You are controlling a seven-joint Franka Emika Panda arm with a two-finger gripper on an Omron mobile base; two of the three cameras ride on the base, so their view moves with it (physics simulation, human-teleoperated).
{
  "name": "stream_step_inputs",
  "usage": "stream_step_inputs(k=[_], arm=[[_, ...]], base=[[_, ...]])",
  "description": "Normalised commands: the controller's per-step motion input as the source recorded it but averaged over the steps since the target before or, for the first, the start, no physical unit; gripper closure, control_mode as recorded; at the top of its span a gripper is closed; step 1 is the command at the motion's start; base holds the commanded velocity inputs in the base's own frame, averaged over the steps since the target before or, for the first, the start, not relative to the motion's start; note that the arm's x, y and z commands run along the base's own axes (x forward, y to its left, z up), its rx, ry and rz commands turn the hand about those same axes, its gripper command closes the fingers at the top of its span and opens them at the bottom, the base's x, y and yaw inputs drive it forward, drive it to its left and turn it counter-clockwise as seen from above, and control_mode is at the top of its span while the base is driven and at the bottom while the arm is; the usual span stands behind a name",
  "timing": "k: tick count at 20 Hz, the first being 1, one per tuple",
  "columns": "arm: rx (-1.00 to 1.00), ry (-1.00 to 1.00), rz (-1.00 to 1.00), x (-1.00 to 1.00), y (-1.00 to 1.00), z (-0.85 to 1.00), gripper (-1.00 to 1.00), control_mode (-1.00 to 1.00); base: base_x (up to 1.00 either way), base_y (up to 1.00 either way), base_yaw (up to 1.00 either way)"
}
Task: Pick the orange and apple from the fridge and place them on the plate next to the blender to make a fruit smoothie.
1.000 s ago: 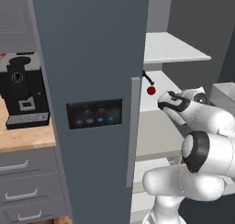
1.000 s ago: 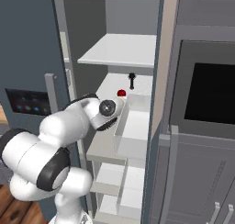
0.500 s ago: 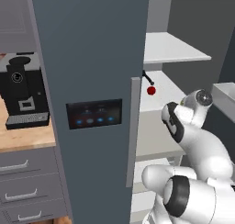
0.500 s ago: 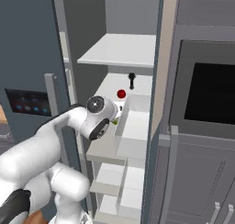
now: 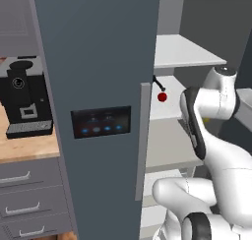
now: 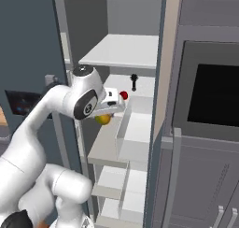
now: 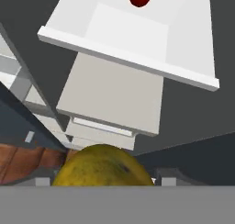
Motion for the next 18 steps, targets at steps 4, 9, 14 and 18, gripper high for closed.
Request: stream_step_inputs(k=[4, 9, 14, 18], arm=[[0.00, 0.04, 0.00, -1.00, 0.25, 0.17, 1.00, -1.00], [0.00, 0.00, 0.00, -0.96, 0.53, 0.00, 1.00, -1.00], [-0.01, 0.00, 0.00, -0.40, 0.38, 0.00, 1.00, -1.00], [0.00, -0.01, 0.00, -0.44, 0.00, 0.00, 1.00, -1.00]], base=[[0.00, 0.00, 0.00], [0.00, 0.00, 0.00], [0.00, 0.00, 0.00], [0.00, 0.00, 0.00]])
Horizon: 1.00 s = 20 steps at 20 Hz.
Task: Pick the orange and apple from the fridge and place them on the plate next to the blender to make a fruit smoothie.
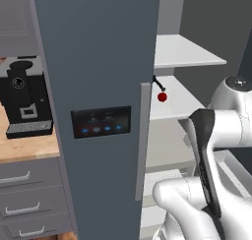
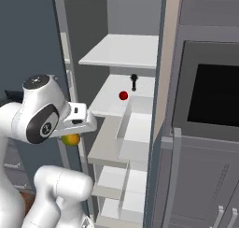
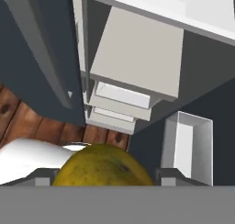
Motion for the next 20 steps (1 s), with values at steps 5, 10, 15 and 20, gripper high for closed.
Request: stream_step_inputs(k=[5, 10, 15, 20], arm=[[0.00, -0.02, 0.01, -0.56, 0.18, 0.00, 1.00, 1.00], [0.00, 0.00, 0.00, 0.00, 0.00, 0.00, 1.00, 1.00], [0.00, 0.00, 0.00, 0.00, 0.00, 0.00, 1.00, 1.00], [0.00, 0.00, 0.00, 0.00, 0.00, 0.00, 1.00, 1.00]], base=[[-0.15, 0.10, 0.01], [-0.79, 0.70, 0.11], [-0.62, 1.00, 0.21], [-0.37, 1.00, 0.40]])
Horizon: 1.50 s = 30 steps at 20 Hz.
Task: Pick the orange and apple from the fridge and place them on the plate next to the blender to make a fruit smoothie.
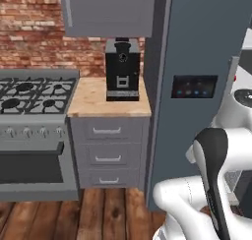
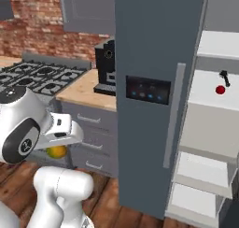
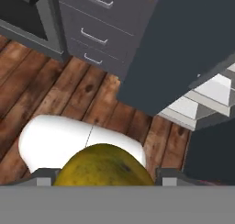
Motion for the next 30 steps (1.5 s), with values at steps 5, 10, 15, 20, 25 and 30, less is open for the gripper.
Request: stream_step_inputs(k=[5, 10, 15, 20, 25, 30], arm=[[0.00, 0.00, 0.00, 0.00, 0.00, 0.00, 1.00, 1.00], [0.00, 0.00, 0.00, 0.00, 0.00, 0.00, 1.00, 1.00], [0.00, 0.00, 0.00, 0.00, 0.00, 0.00, 1.00, 1.00], [0.00, 0.00, 0.00, 0.00, 0.00, 0.00, 1.00, 1.00], [0.00, 0.00, 0.00, 0.00, 0.00, 0.00, 1.00, 1.00], [0.00, 0.00, 0.00, 0.00, 0.00, 0.00, 1.00, 1.00]], base=[[-0.23, 1.00, 0.60], [-0.15, 0.91, 0.73], [-0.06, 0.72, 0.79], [0.00, 0.56, 0.84], [0.00, 0.46, 0.86], [0.00, 0.45, 0.85]])
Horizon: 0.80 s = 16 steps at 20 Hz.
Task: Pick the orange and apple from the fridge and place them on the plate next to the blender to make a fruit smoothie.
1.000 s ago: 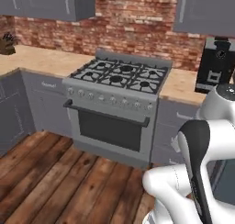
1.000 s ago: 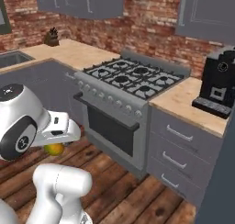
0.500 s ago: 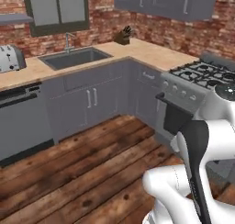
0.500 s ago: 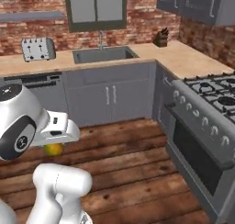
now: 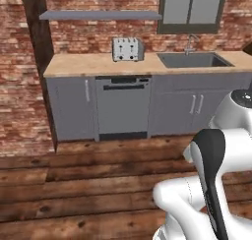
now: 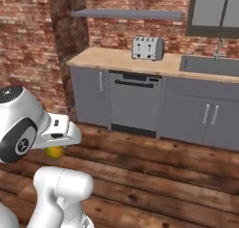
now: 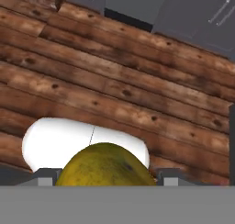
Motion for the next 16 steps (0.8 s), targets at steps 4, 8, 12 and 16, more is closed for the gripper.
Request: stream_step_inputs(k=[4, 8, 12, 16], arm=[[0.00, 0.00, 0.00, 0.00, 0.00, 0.00, 1.00, 1.00], [0.00, 0.00, 0.00, 0.00, 0.00, 0.00, 1.00, 1.00], [0.00, 0.00, 0.00, 0.00, 0.00, 0.00, 1.00, 1.00], [0.00, 0.00, 0.00, 0.00, 0.00, 0.00, 1.00, 1.00]], base=[[0.00, 0.43, 0.84], [0.00, 0.28, 0.85], [-0.20, 0.18, 0.82], [-0.59, 0.02, 0.75]])
